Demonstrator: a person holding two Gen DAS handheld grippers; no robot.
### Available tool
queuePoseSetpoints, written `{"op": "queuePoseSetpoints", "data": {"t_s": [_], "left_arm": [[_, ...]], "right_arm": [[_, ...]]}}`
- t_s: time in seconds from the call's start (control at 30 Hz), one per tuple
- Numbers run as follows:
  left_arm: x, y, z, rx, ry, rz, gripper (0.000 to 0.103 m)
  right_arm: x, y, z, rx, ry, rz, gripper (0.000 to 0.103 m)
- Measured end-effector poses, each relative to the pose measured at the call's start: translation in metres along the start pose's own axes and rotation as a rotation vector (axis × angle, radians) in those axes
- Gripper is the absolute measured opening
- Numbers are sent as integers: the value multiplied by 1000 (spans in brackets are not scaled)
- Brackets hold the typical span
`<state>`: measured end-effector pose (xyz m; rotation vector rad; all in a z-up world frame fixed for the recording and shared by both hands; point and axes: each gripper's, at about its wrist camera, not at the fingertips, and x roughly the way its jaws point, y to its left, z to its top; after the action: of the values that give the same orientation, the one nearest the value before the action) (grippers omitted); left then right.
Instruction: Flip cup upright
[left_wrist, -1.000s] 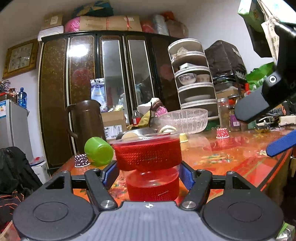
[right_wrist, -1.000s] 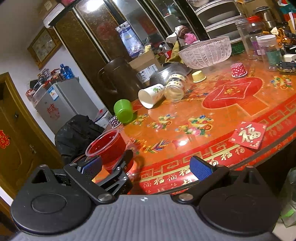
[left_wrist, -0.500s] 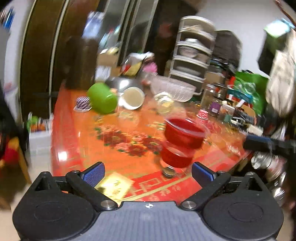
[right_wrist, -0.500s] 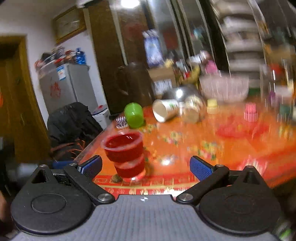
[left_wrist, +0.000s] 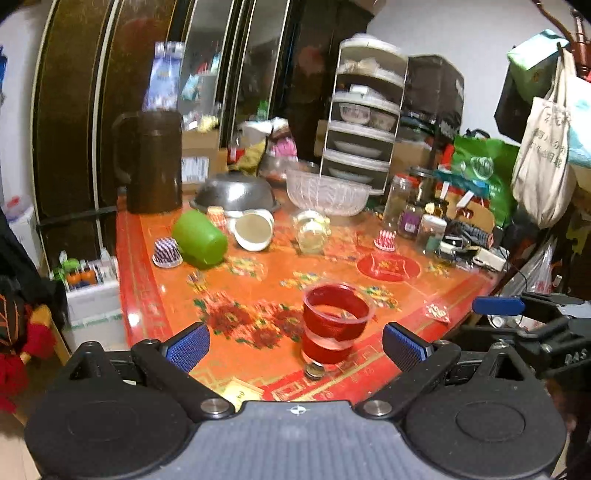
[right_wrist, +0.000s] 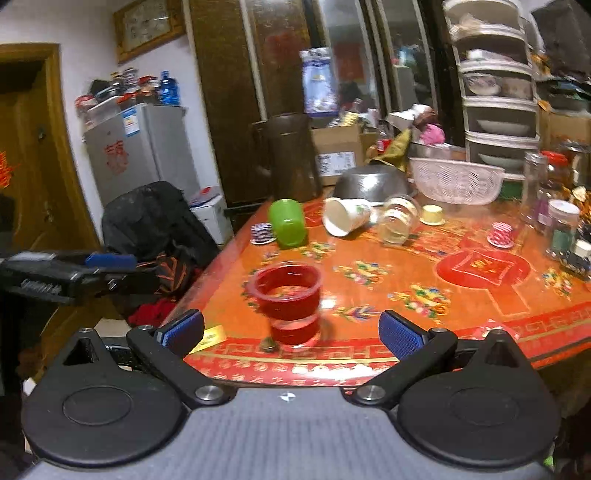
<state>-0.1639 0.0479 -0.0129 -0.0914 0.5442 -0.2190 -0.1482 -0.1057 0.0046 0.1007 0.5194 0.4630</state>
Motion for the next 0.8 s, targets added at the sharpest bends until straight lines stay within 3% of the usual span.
{"op": "queuePoseSetpoints", "data": {"t_s": [0.8], "left_arm": [[12,-10,5,-2,53,54,101]], "right_arm": [[-3,-10,0,23,1,19,102]]}}
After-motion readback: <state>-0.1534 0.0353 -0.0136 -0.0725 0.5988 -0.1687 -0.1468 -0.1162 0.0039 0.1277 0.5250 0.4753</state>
